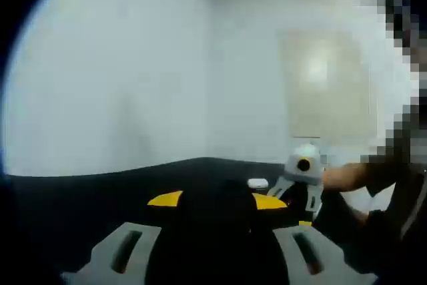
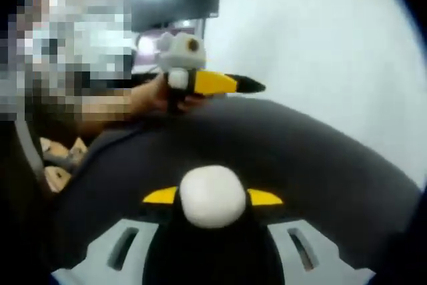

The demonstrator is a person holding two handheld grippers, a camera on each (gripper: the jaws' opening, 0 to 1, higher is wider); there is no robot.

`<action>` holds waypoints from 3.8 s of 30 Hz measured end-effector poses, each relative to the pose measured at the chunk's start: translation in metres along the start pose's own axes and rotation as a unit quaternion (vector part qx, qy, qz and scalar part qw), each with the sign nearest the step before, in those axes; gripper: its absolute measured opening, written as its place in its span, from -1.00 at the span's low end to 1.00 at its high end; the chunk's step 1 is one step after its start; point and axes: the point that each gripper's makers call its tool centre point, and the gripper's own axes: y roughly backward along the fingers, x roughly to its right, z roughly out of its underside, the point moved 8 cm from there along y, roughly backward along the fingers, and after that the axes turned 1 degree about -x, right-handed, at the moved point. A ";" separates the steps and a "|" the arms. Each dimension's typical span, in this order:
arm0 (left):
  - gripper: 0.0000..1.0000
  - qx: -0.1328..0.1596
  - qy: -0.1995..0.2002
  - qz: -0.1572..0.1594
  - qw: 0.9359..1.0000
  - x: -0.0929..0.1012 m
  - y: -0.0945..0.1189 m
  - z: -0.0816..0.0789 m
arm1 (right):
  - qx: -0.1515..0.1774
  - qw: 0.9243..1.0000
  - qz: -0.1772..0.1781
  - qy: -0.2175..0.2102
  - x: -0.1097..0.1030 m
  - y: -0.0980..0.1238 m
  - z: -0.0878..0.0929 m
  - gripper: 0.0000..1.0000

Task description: Pick up three earphones and place each one into its charging case using tactile feedback, ensure that each earphone is properly inserted and securely positioned inside the case.

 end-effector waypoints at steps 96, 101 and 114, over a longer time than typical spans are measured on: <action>-0.59 -0.029 -0.023 -0.090 0.995 0.118 0.050 0.043 | 0.128 0.972 0.176 -0.091 -0.019 0.135 0.039 -0.53; -0.62 -0.062 -0.059 -0.098 0.992 0.118 0.046 0.048 | 0.131 0.969 0.178 -0.112 -0.012 0.138 0.041 -0.54; -0.63 -0.057 -0.069 -0.102 0.991 0.121 0.048 0.046 | 0.136 0.969 0.180 -0.099 -0.018 0.137 0.034 -0.53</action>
